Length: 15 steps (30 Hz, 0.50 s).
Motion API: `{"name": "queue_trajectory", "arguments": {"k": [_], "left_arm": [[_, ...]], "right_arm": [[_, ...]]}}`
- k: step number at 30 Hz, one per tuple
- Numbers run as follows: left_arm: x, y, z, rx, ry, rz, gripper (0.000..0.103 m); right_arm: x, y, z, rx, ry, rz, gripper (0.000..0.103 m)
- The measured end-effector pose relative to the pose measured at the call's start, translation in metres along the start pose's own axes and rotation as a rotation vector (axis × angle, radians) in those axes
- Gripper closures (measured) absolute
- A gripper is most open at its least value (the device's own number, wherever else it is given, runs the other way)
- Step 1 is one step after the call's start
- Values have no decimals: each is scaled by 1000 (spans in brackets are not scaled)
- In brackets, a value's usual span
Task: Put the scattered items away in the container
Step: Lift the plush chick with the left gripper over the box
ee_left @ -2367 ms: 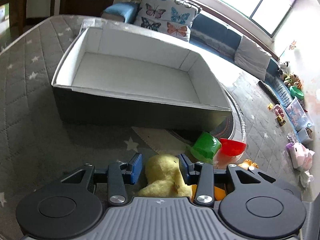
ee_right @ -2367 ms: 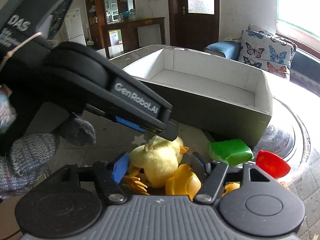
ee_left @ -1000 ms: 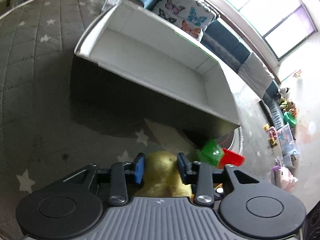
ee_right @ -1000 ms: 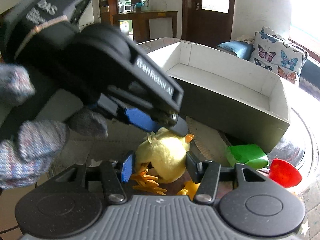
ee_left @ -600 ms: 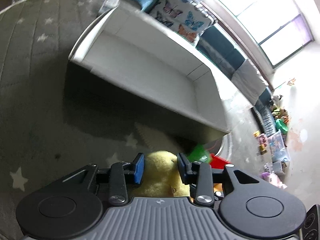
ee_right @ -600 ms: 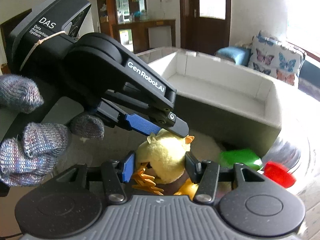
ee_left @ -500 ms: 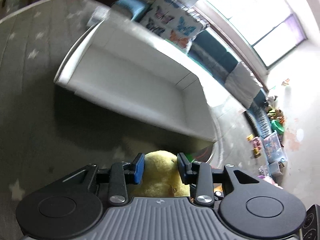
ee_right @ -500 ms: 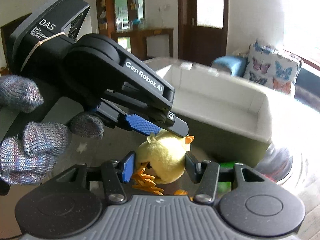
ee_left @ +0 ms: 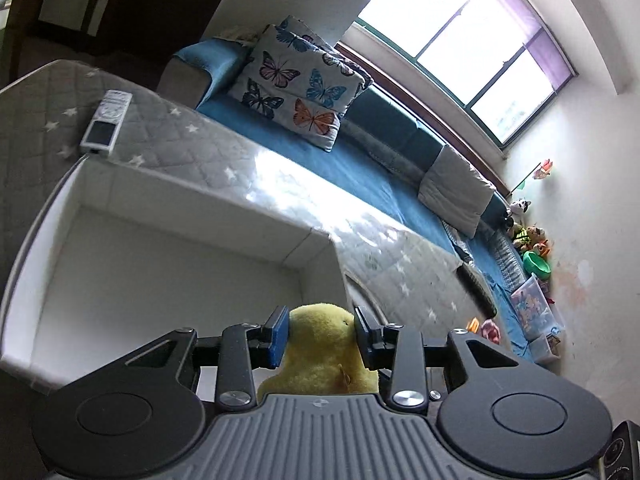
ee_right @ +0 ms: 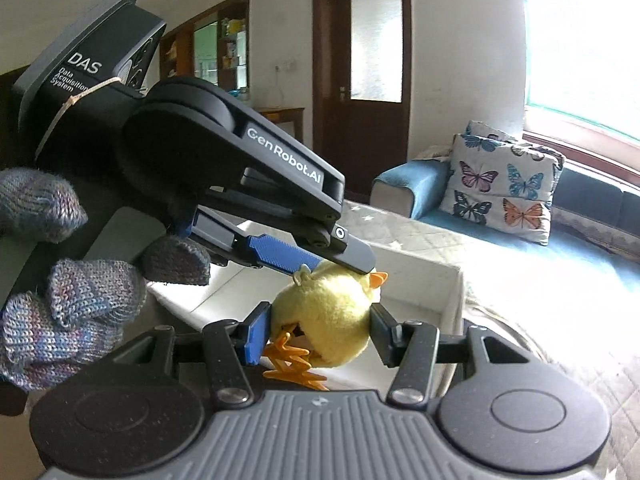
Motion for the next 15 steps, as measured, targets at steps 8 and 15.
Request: {"name": "queue_trajectory", "arguments": {"k": [8,15], "left_arm": [[38,-13,-19,-27,-36,-12,66],[61,-25,-14,-50,-74,-21,66]], "right_arm": [[43,17,-4,19,-60,4,50],[70,28,7,36,-126,11,50]]}}
Point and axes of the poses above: each gripper's, at about its wrist camera, not at the fingertips, and x roughly the way its jaws point, y to its right, z to its underside, the point moved 3 cm from there along x, roughly the way its jaws point, and after that the axes turned 11 degrees about -y, right-handed, at the moved point
